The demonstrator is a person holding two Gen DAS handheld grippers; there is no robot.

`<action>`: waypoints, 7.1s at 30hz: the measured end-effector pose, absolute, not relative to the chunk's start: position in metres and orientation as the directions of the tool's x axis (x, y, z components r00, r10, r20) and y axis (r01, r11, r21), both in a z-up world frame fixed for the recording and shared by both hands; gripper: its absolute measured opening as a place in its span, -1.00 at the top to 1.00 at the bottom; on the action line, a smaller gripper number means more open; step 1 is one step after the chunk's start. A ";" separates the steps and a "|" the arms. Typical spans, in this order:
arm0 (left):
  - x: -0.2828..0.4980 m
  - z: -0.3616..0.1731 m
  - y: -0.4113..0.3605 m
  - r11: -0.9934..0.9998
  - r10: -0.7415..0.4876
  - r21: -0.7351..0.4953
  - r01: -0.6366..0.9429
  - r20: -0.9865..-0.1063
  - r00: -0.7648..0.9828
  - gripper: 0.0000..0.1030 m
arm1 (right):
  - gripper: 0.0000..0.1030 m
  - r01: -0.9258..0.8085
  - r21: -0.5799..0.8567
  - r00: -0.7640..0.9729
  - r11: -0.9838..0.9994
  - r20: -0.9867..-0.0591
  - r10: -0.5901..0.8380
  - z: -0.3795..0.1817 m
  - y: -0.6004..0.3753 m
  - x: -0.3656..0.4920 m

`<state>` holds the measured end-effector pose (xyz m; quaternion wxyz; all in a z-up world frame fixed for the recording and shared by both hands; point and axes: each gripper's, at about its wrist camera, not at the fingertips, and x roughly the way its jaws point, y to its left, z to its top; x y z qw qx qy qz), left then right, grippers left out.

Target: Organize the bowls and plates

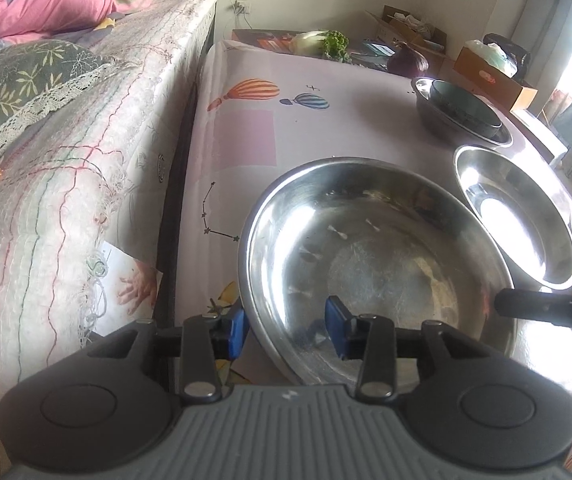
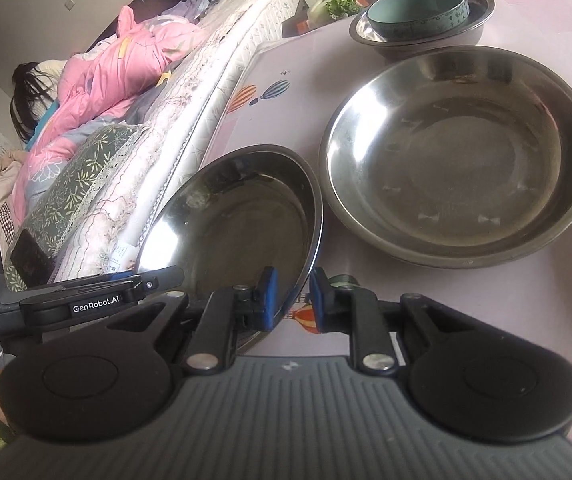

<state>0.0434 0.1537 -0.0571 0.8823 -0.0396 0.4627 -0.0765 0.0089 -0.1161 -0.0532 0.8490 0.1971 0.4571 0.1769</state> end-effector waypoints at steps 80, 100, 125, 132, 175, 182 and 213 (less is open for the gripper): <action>0.033 -0.058 0.130 0.986 -0.094 -0.004 0.165 -0.835 0.542 0.15 | 0.63 -0.130 0.432 0.538 0.892 -0.725 0.430 -0.064 -0.106 0.007; 0.034 -0.057 0.128 0.987 -0.086 0.000 0.158 -0.837 0.541 0.11 | 0.63 -0.136 0.398 0.548 0.907 -0.733 0.404 -0.062 -0.100 0.007; 0.027 -0.051 0.128 0.987 -0.078 0.014 0.159 -0.828 0.555 0.10 | 0.62 -0.154 0.373 0.566 0.915 -0.726 0.391 -0.054 -0.096 0.005; 0.027 -0.049 0.128 0.988 -0.077 0.013 0.156 -0.827 0.557 0.10 | 0.62 -0.155 0.373 0.567 0.915 -0.725 0.391 -0.053 -0.096 0.004; 0.018 -0.041 0.127 0.987 -0.089 0.005 0.158 -0.808 0.582 0.10 | 0.61 -0.175 0.348 0.585 0.921 -0.716 0.382 -0.046 -0.093 0.001; 0.020 -0.052 0.126 0.986 -0.101 -0.011 0.166 -0.831 0.546 0.10 | 0.61 -0.166 0.353 0.565 0.921 -0.731 0.382 -0.054 -0.096 0.000; 0.031 -0.053 0.115 0.982 -0.077 0.030 0.187 -0.839 0.539 -0.14 | 0.61 -0.148 0.370 0.563 0.917 -0.731 0.385 -0.065 -0.100 0.006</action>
